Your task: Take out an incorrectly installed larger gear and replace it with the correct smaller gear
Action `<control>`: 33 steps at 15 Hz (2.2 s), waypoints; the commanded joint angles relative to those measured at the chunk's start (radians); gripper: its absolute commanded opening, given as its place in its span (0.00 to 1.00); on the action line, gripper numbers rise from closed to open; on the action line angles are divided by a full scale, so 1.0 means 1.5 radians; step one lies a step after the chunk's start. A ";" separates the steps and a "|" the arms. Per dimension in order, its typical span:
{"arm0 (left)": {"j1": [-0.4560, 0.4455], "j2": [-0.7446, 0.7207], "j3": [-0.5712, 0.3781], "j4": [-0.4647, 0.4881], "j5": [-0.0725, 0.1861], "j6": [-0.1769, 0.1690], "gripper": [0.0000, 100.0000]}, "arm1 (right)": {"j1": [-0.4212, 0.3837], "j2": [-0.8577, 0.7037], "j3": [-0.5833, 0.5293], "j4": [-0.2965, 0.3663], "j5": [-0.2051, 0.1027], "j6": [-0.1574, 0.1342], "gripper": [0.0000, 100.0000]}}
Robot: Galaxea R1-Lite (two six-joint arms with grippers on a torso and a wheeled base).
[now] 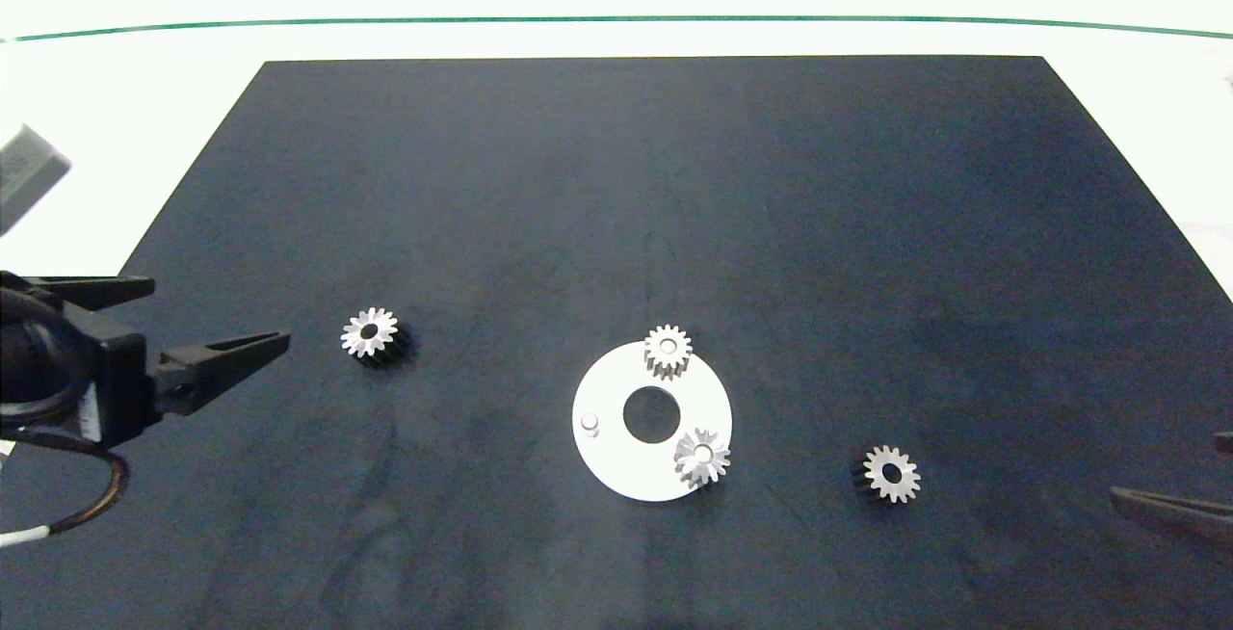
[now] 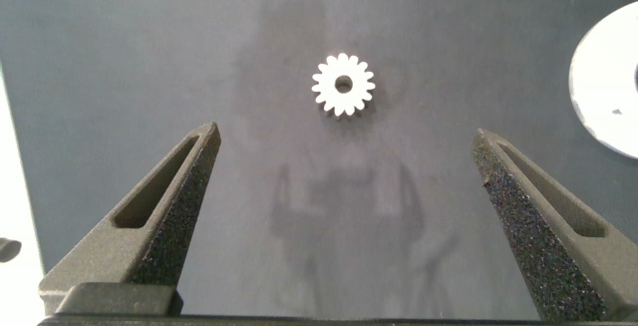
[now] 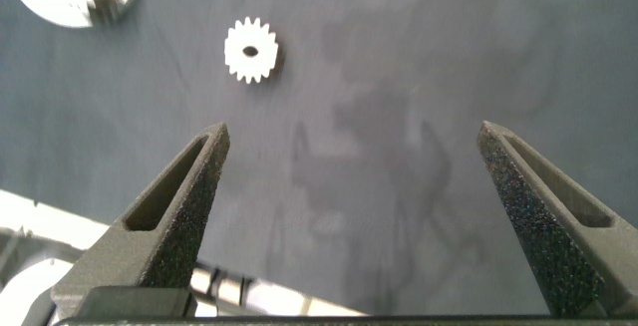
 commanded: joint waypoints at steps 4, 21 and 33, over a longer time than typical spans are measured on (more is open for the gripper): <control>0.022 -0.113 0.001 0.032 0.002 -0.010 1.00 | 0.017 0.124 0.050 -0.018 -0.003 -0.009 1.00; 0.022 -0.142 0.003 0.041 0.001 -0.011 1.00 | 0.151 0.297 0.073 -0.245 -0.068 -0.065 1.00; 0.022 -0.147 0.004 0.041 0.001 -0.010 1.00 | 0.194 0.372 0.084 -0.323 -0.128 -0.065 1.00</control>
